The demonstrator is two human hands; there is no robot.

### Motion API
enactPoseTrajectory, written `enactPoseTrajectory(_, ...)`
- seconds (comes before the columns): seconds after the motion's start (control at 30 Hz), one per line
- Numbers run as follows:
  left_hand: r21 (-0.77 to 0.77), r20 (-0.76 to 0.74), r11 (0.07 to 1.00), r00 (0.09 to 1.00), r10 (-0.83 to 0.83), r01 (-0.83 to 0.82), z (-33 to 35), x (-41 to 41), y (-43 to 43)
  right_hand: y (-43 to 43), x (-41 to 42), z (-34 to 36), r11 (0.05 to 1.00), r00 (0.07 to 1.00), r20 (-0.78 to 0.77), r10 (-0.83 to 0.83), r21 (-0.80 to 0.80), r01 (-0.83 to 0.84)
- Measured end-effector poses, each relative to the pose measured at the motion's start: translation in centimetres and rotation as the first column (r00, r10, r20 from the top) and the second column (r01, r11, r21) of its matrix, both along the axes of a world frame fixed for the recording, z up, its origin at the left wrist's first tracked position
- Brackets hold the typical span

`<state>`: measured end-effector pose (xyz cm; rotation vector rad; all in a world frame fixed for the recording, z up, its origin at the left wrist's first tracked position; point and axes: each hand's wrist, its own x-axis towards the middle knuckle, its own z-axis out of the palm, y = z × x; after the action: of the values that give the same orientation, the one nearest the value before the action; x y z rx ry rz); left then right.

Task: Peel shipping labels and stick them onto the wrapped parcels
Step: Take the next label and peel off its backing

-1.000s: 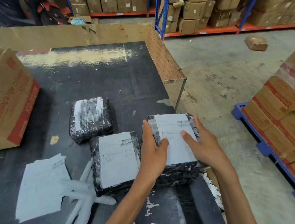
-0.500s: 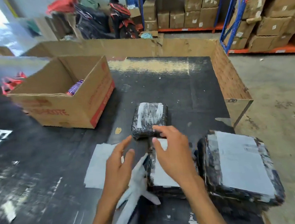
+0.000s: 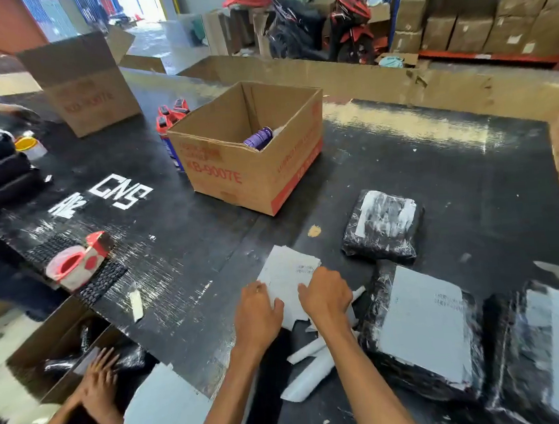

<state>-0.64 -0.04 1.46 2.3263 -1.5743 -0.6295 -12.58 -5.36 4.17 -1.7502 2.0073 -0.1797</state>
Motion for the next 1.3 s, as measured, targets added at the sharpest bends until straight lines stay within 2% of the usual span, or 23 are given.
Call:
enactPoseTrajectory(0.1, -0.027, 0.020, 1.000, 1.000, -0.003, 0.003, 0.0, -0.1, 0.1, 0.2, 0.0, -0.2, 0.996, 0.996, 0.077, -0.055, -0.063, 0.060)
enactPoseTrajectory(0.27, -0.067, 0.046, 0.998, 0.999, 0.016, -0.013, 0.0, 0.0, -0.5, 0.4, -1.1, 0.3, 0.986, 0.930, 0.362, -0.066, -0.116, 0.116)
enactPoseTrajectory(0.33, -0.081, 0.003, 0.996, 1.000, 0.027, -0.027, 0.3, 0.1, -0.7, 0.2, -1.6, 0.8, 0.983, 0.885, 0.464, -0.038, -0.140, 0.115)
enactPoseTrajectory(0.4, -0.155, -0.117, 0.985, 0.991, 0.061, -0.079, 0.8, 0.3, -0.8, 0.0, -2.3, 1.4, 0.982, 0.815, 0.579, -0.005, -0.151, 0.113)
enactPoseTrajectory(0.47, -0.252, -0.307, 0.954, 0.949, 0.078, -0.160, 1.9, 0.3, -1.0, 0.0, -3.0, 2.2, 0.982, 0.750, 0.661, 0.010, -0.148, 0.117)
enactPoseTrajectory(0.57, -0.279, -0.617, 0.915, 0.784, 0.062, -0.292, 5.4, -0.3, -0.9, 0.1, -4.5, 4.2, 0.982, 0.667, 0.744, 0.050, -0.158, 0.103)
enactPoseTrajectory(0.67, -0.244, -0.808, 0.934, 0.588, -0.047, -0.260, 9.0, -1.1, -0.8, 0.8, -6.7, 7.2, 0.989, 0.539, 0.838, 0.089, -0.140, 0.056)
enactPoseTrajectory(0.77, -0.249, -0.868, 0.949, 0.478, -0.131, -0.193, 11.8, -2.5, -1.3, 1.8, -9.3, 10.2, 0.984, 0.489, 0.860, 0.142, -0.176, 0.025)
enactPoseTrajectory(0.93, -0.253, -0.926, 0.937, 0.342, -0.162, -0.240, 15.0, -5.6, -3.1, 3.4, -13.0, 12.9, 0.966, 0.470, 0.871, 0.146, -0.228, 0.121)
enactPoseTrajectory(1.3, -0.275, -0.934, 0.933, 0.294, -0.202, -0.233, 17.6, -8.2, -5.3, 5.3, -15.2, 14.4, 0.940, 0.430, 0.889, 0.155, -0.266, 0.212)
